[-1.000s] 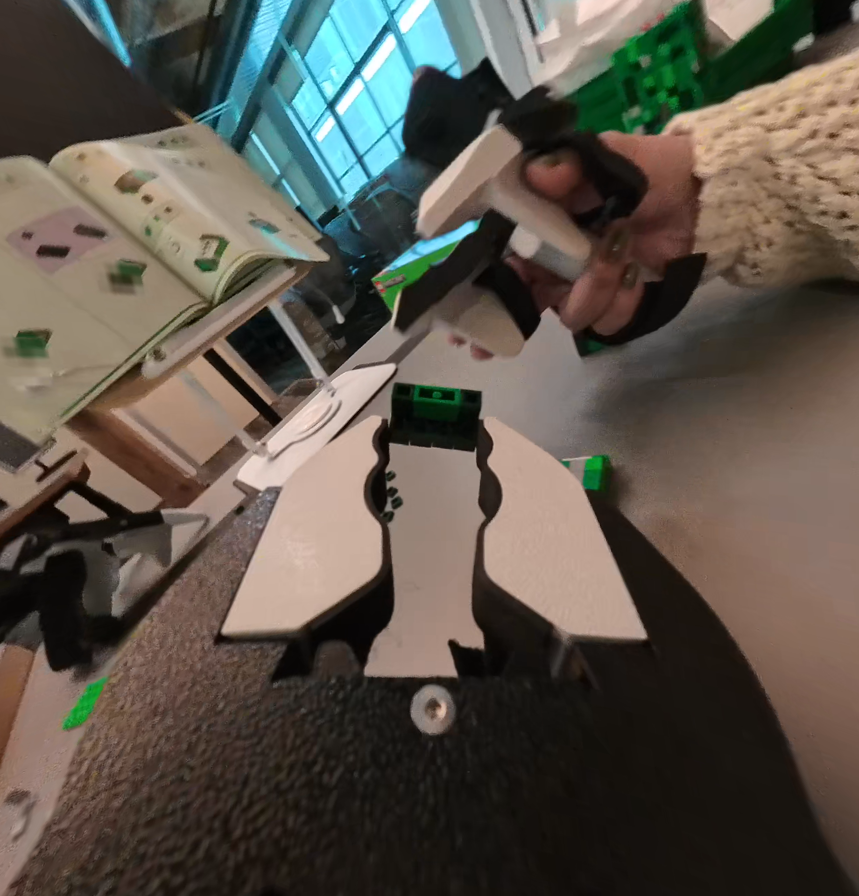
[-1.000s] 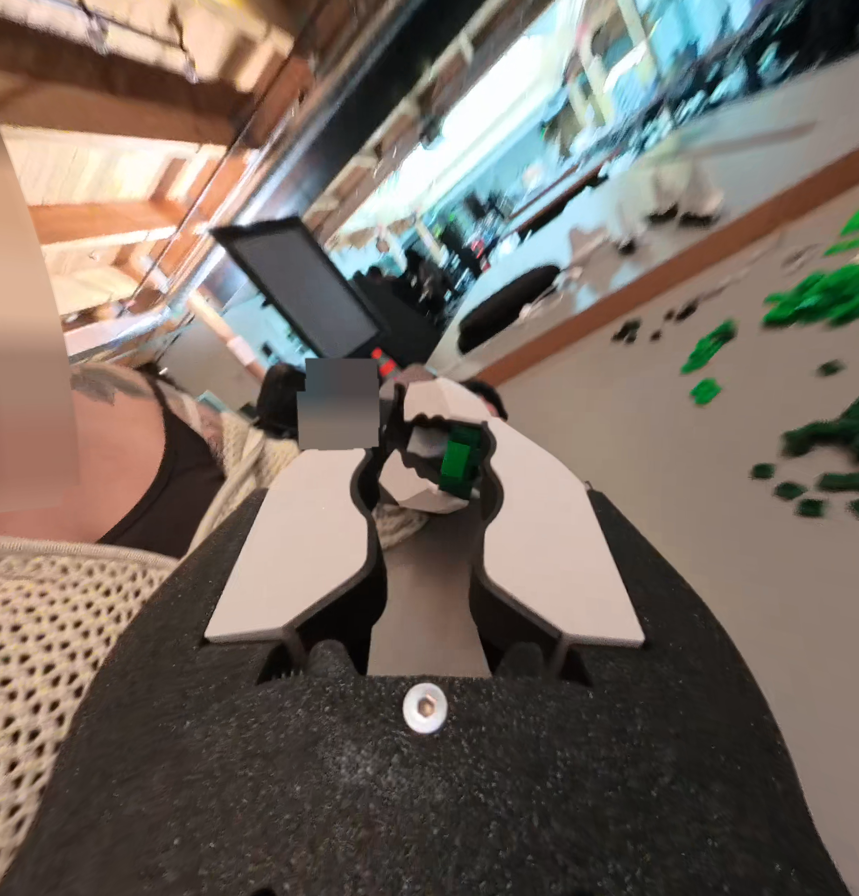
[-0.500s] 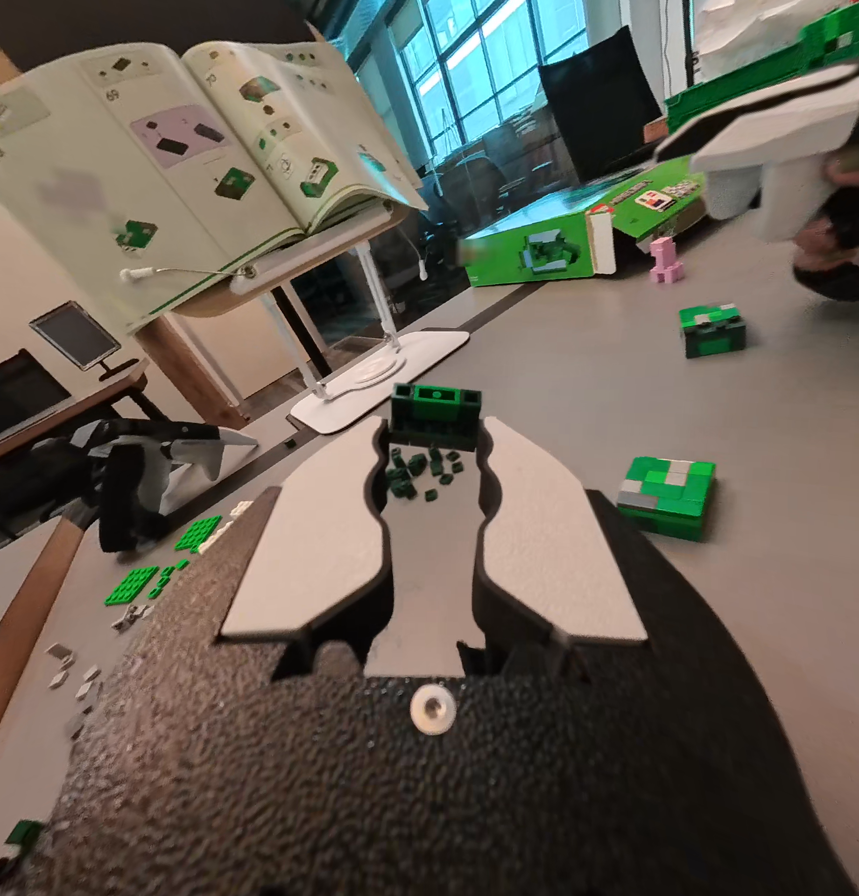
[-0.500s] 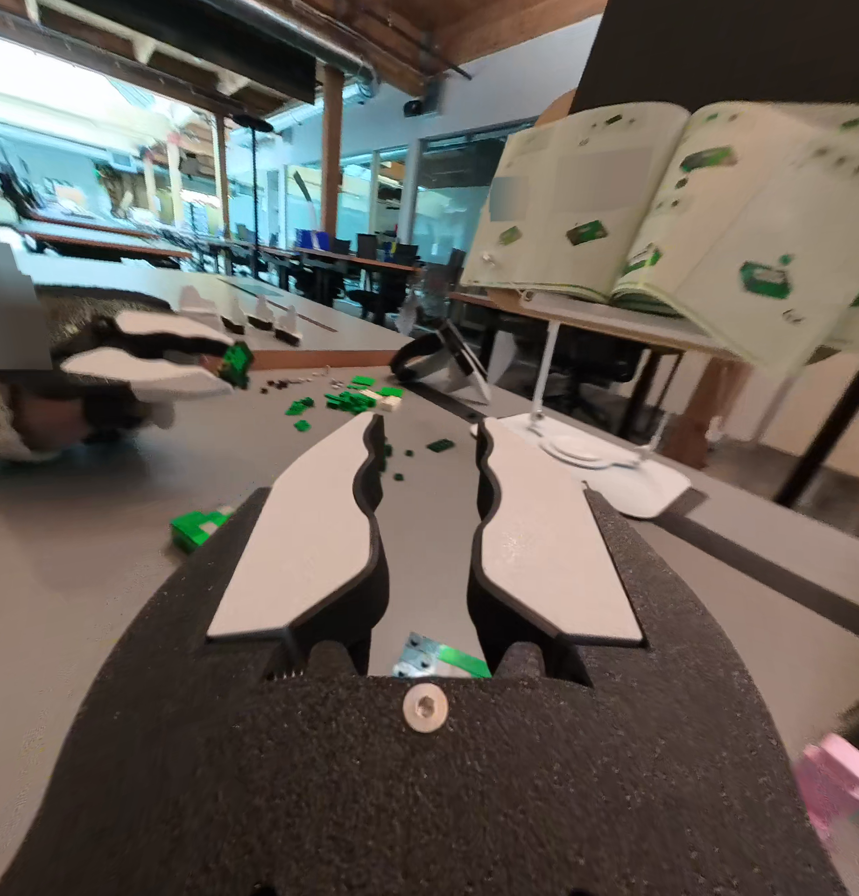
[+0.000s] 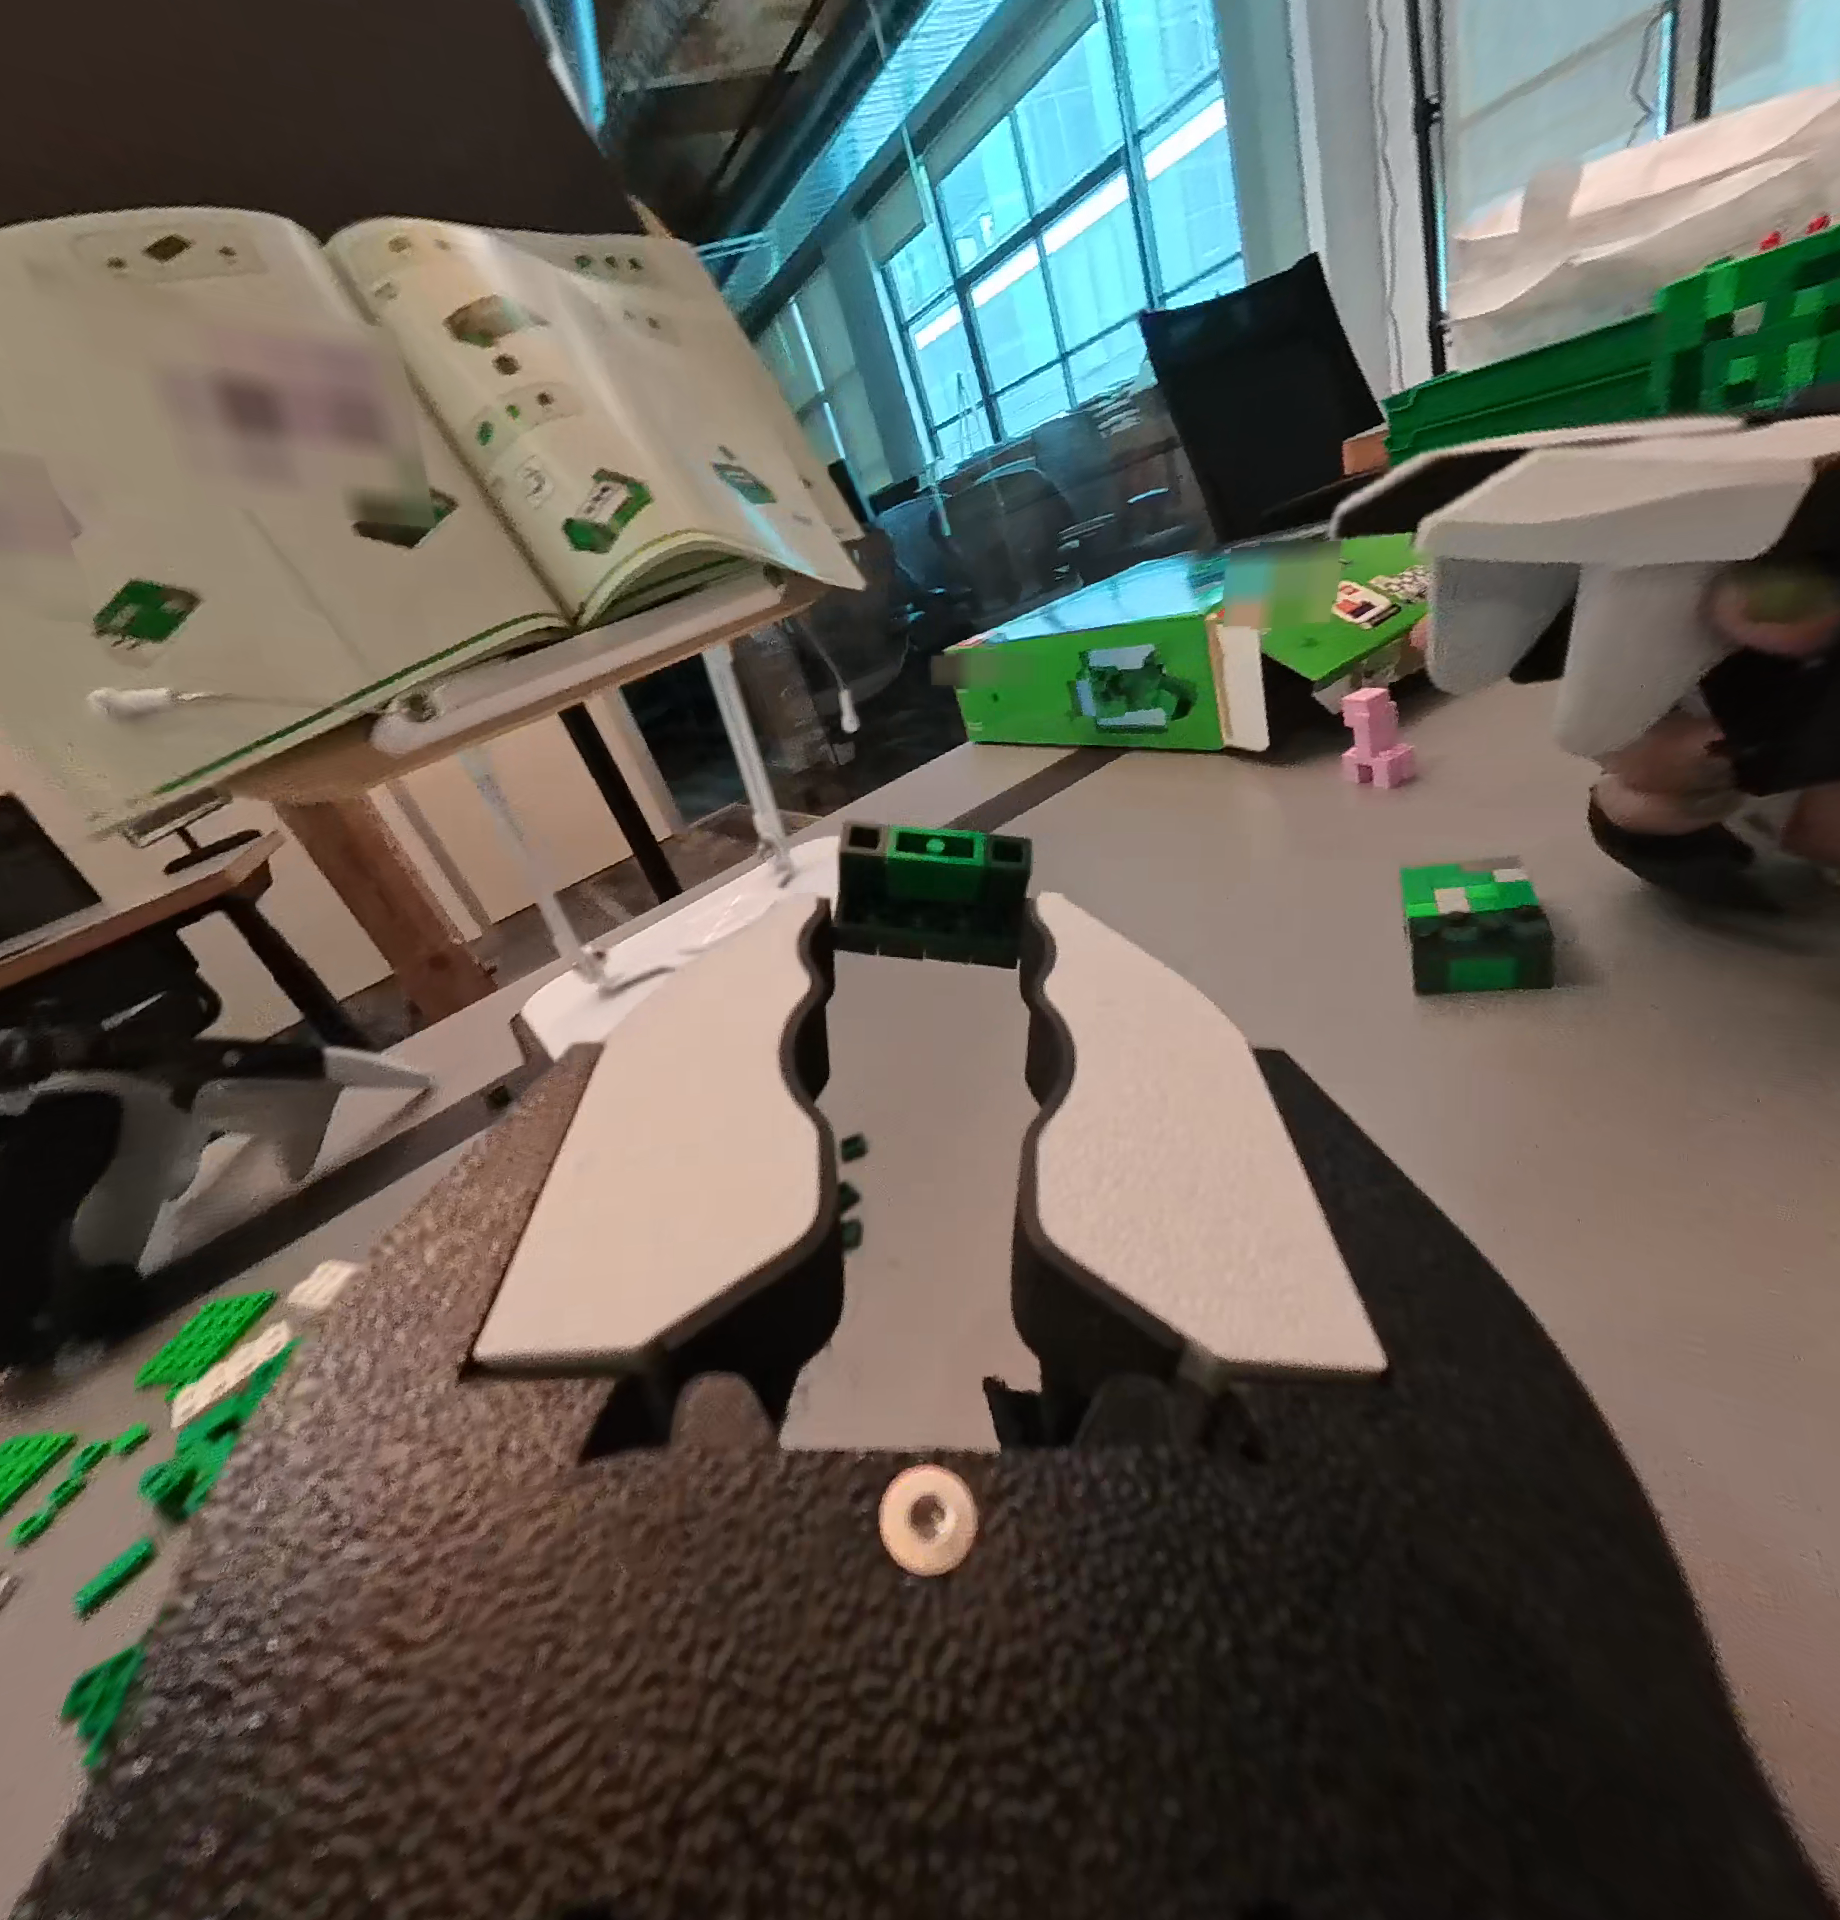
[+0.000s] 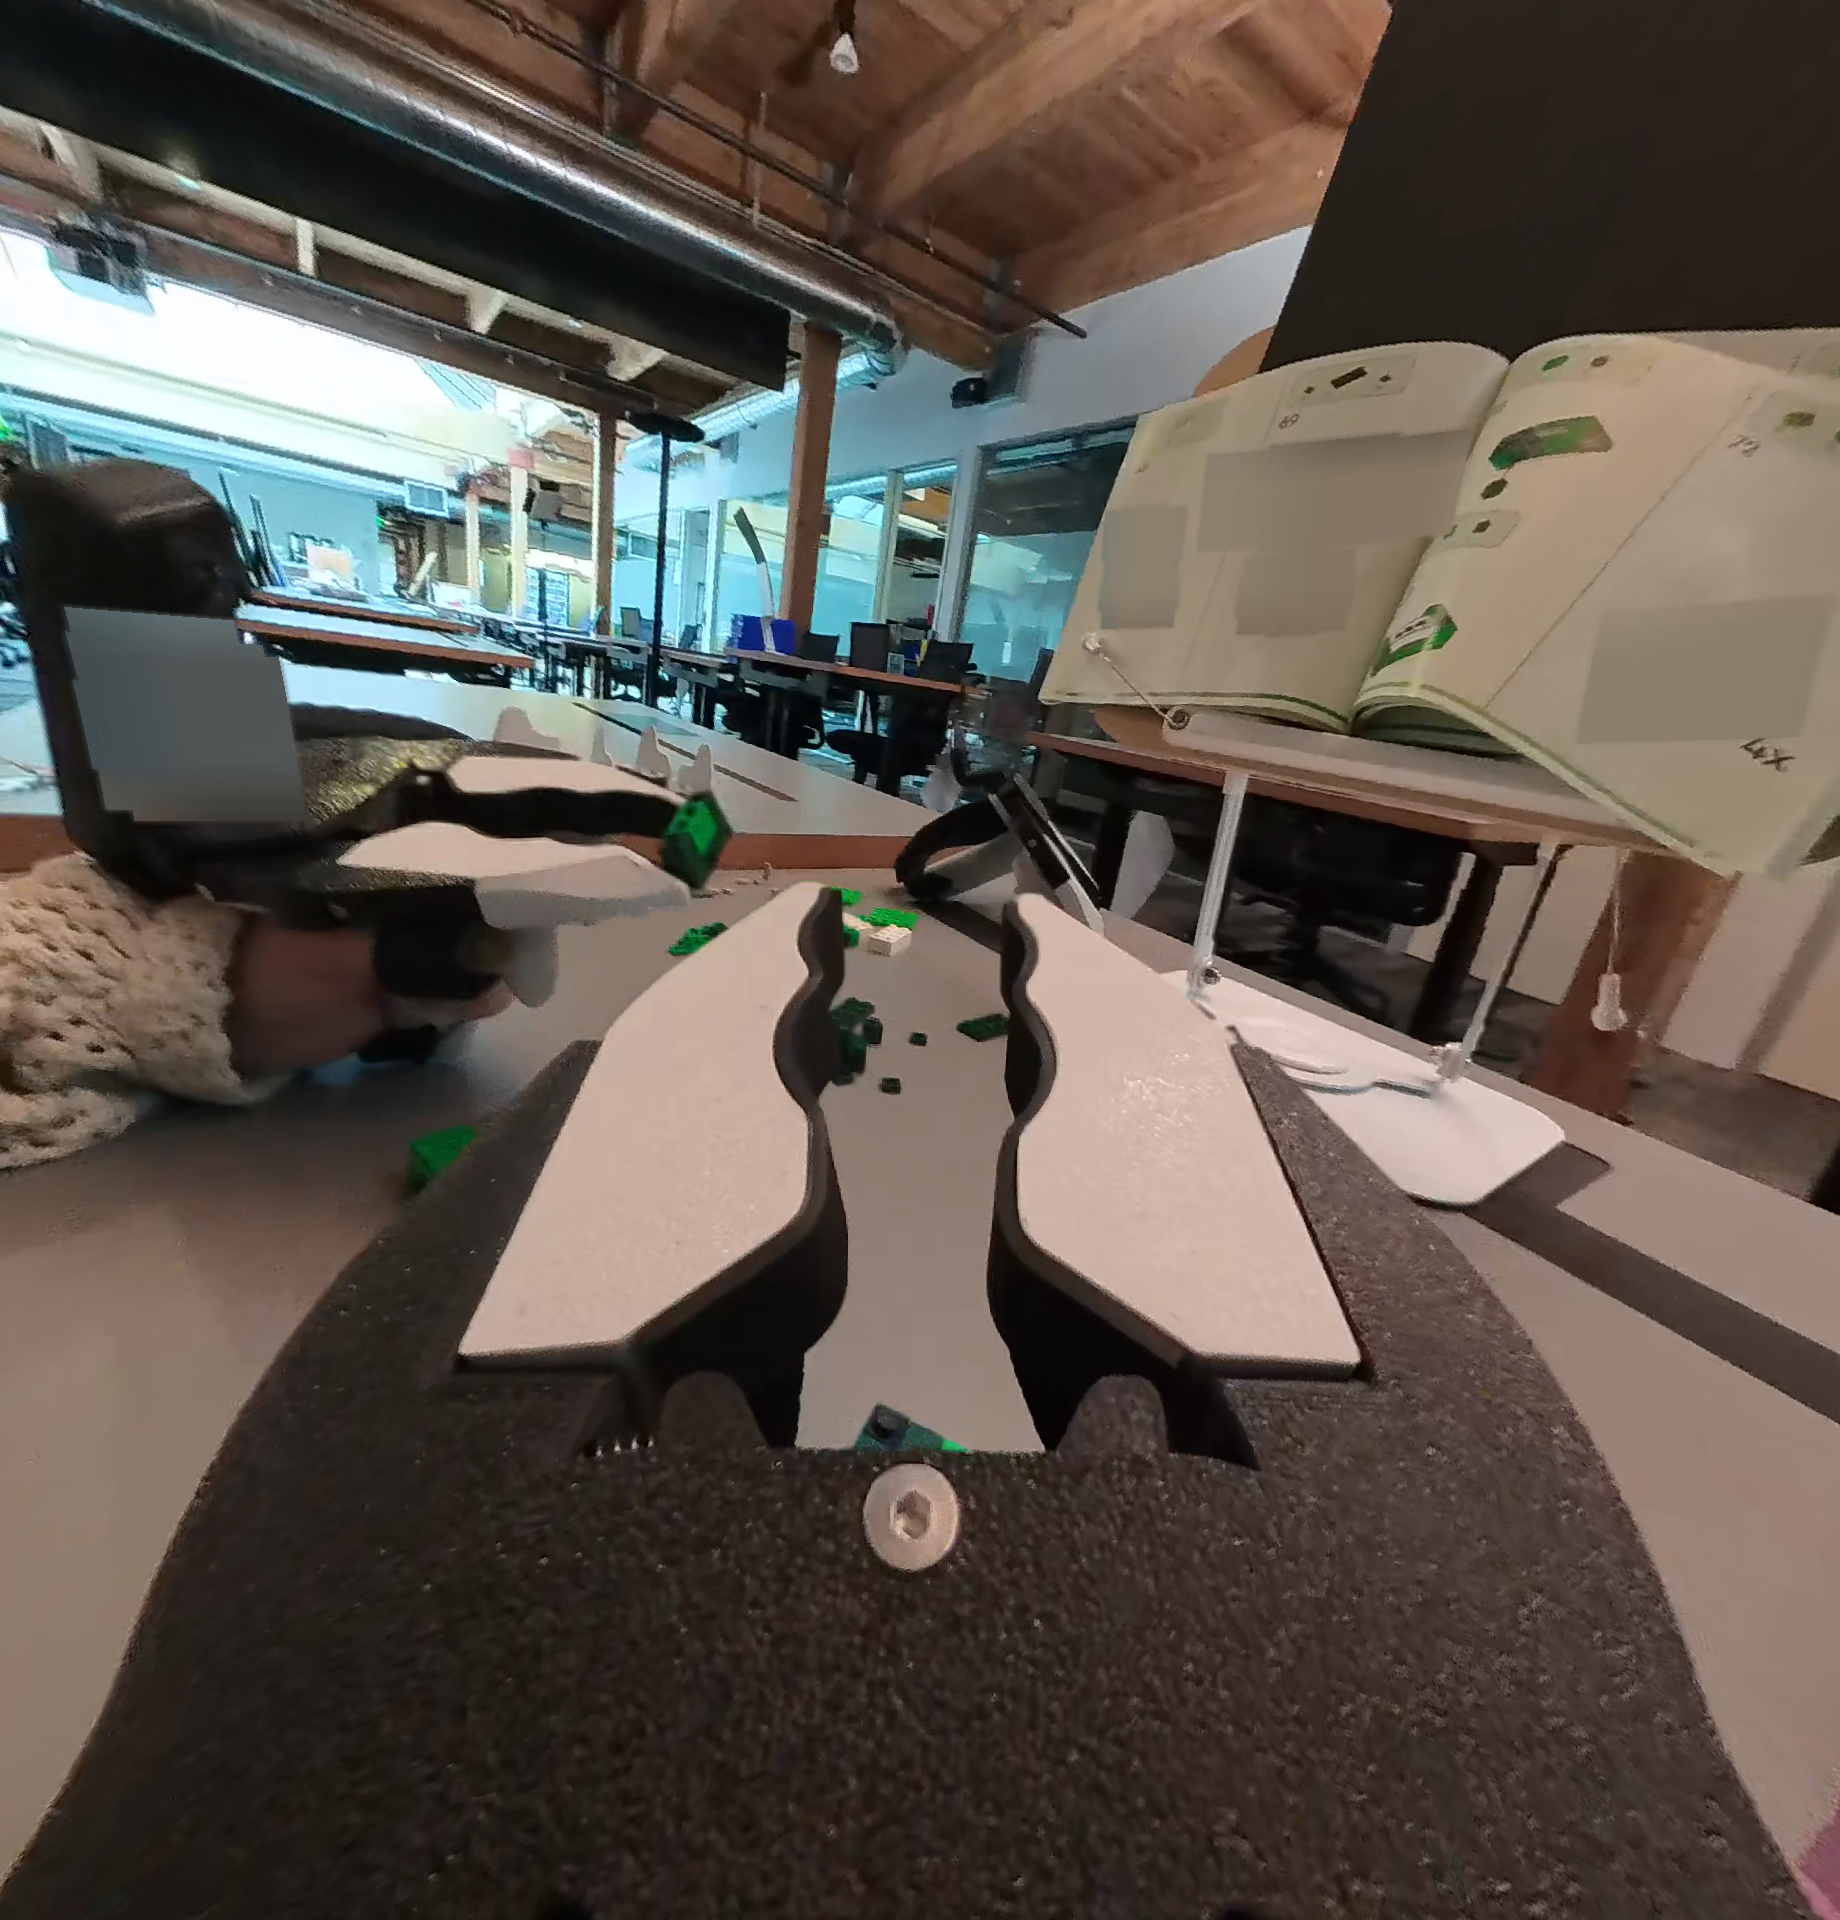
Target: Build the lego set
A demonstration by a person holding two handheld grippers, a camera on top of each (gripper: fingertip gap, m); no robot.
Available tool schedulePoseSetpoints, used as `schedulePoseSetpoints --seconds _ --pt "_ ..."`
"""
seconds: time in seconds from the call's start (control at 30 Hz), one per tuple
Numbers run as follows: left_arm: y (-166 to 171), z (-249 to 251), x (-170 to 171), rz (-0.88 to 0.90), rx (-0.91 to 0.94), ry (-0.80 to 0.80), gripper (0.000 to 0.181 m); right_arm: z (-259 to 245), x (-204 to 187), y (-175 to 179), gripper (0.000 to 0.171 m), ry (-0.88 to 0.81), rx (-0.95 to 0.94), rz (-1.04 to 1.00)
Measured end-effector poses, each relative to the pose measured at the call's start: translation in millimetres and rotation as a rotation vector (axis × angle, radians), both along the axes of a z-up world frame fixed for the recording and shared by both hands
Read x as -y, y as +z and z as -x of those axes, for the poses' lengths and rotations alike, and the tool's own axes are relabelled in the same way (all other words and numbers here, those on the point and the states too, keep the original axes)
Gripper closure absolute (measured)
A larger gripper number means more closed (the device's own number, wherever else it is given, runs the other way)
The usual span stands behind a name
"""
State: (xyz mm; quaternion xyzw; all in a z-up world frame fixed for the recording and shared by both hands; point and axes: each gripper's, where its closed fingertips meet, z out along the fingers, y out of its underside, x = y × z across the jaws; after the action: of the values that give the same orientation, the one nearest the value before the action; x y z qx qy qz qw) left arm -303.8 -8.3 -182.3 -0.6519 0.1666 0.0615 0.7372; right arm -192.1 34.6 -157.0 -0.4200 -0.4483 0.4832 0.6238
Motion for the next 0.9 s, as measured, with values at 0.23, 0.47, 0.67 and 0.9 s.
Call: schedulePoseSetpoints --seconds 0.23,0.47,0.67,0.9 --pt "-4 -16 -18 0.006 -0.081 -0.034 0.147 2 1 -1 0.144 0.02 0.006 0.007" --pt "-1 -33 -5 -0.029 -0.148 -0.088 0.146 1 1 -2 0.146 0.025 0.007 0.021" --pt "-4 -38 -5 -0.018 -0.172 -0.099 0.146 4 3 -6 0.148 0.029 0.034 0.009" --pt "-2 -29 -5 -0.02 -0.127 -0.076 0.146 6 1 -10 0.149 0.016 0.058 -0.007"
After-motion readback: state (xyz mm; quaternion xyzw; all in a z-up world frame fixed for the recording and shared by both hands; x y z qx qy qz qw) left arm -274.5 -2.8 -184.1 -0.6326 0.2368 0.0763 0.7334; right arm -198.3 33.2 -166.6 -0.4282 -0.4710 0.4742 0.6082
